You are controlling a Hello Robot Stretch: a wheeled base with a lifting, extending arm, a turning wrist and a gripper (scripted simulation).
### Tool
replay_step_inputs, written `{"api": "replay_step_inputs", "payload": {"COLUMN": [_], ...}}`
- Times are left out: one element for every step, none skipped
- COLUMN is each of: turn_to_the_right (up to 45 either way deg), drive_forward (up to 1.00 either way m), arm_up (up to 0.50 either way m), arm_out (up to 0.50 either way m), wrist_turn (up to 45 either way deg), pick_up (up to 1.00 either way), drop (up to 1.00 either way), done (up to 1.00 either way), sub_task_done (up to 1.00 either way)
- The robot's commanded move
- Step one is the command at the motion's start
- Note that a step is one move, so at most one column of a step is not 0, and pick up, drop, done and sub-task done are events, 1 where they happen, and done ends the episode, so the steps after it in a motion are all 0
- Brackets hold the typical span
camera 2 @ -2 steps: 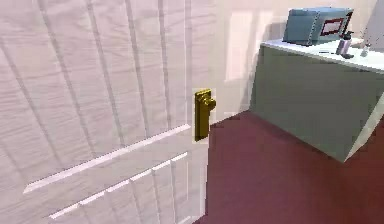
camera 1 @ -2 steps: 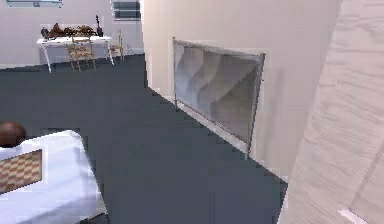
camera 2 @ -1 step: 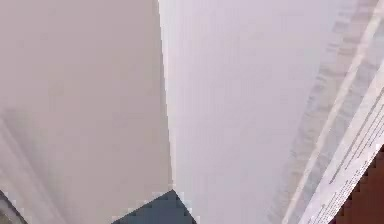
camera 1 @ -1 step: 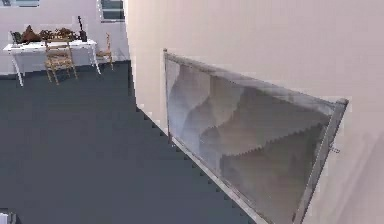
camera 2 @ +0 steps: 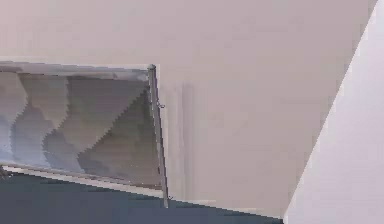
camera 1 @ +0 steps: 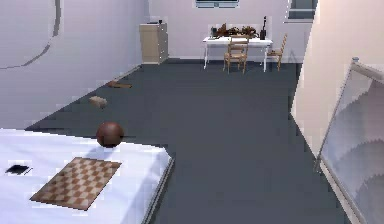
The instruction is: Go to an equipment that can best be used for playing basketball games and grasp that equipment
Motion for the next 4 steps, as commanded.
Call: {"api": "replay_step_inputs", "payload": {"turn_to_the_right": [0.0,6.0,0.0,-45.0], "drive_forward": [0.05,0.0,0.75,0.0], "arm_up": [0.0,0.0,0.0,0.0], "arm_out": [0.0,0.0,0.0,0.0], "wrist_turn": [0.0,0.0,0.0,0.0], "pick_up": [0.0,0.0,0.0,0.0], "drop": [0.0,0.0,0.0,0.0], "done": [0.0,0.0,0.0,0.0], "sub_task_done": [0.0,0.0,0.0,0.0]}}
